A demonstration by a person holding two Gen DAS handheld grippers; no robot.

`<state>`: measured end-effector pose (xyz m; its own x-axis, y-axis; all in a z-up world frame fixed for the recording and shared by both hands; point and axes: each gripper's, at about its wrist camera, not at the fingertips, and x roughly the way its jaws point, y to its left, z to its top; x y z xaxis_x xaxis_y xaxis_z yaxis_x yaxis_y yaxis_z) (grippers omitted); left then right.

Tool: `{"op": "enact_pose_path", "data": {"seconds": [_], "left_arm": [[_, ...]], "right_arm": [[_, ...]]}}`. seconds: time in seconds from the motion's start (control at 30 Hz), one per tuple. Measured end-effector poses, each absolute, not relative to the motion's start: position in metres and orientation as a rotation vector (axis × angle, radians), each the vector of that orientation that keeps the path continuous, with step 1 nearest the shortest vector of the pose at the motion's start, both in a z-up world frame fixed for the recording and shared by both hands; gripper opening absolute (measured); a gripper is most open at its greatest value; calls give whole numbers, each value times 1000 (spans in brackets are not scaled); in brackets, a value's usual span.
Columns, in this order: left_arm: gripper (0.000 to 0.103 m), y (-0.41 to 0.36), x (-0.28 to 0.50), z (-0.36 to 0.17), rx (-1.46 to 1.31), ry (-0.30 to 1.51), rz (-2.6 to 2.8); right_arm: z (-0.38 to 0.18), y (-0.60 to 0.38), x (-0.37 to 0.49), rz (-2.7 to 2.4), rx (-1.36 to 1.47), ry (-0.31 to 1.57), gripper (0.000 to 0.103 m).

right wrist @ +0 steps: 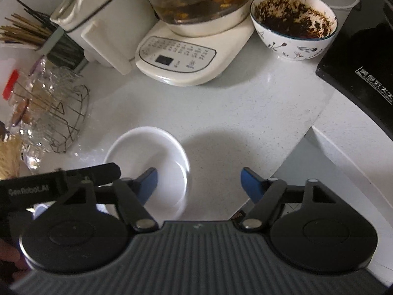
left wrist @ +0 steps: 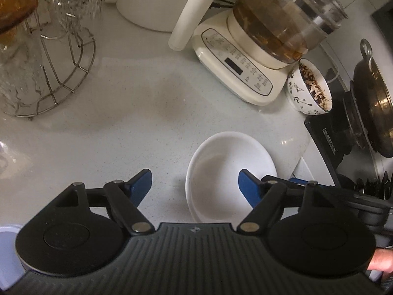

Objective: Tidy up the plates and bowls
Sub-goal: 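Close both grippers on the rim of the white ceramic bowl, then lift the white bowl with both grippers and carry it to the blue bowls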

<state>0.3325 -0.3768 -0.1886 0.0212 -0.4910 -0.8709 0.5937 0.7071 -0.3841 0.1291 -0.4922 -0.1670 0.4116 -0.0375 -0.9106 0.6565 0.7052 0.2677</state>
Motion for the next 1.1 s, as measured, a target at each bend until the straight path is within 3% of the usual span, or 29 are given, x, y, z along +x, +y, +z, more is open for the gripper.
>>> {"op": "enact_pose_path", "data": {"seconds": [0.1,0.17,0.37,0.53,1.1], "left_arm": [[72,-380,334,-192,105,1298,-838],[60,-382,335,-195,102,1309,-836],[32,-385,338,-203,88,1350,-838],[12,-386,341,-204,60,1375,-853],[11,-363,333,-182,14,1322,-855]], "right_arm": [[-173,-495,132,-457,673,1088,52],[-176,-495,135,-439,671,1100,40],[-179,-495,142,-382,667,1106,19],[-177,-496,143,-390,670,1088,9],[-158,-486,129,-364,667,1035,8]]}}
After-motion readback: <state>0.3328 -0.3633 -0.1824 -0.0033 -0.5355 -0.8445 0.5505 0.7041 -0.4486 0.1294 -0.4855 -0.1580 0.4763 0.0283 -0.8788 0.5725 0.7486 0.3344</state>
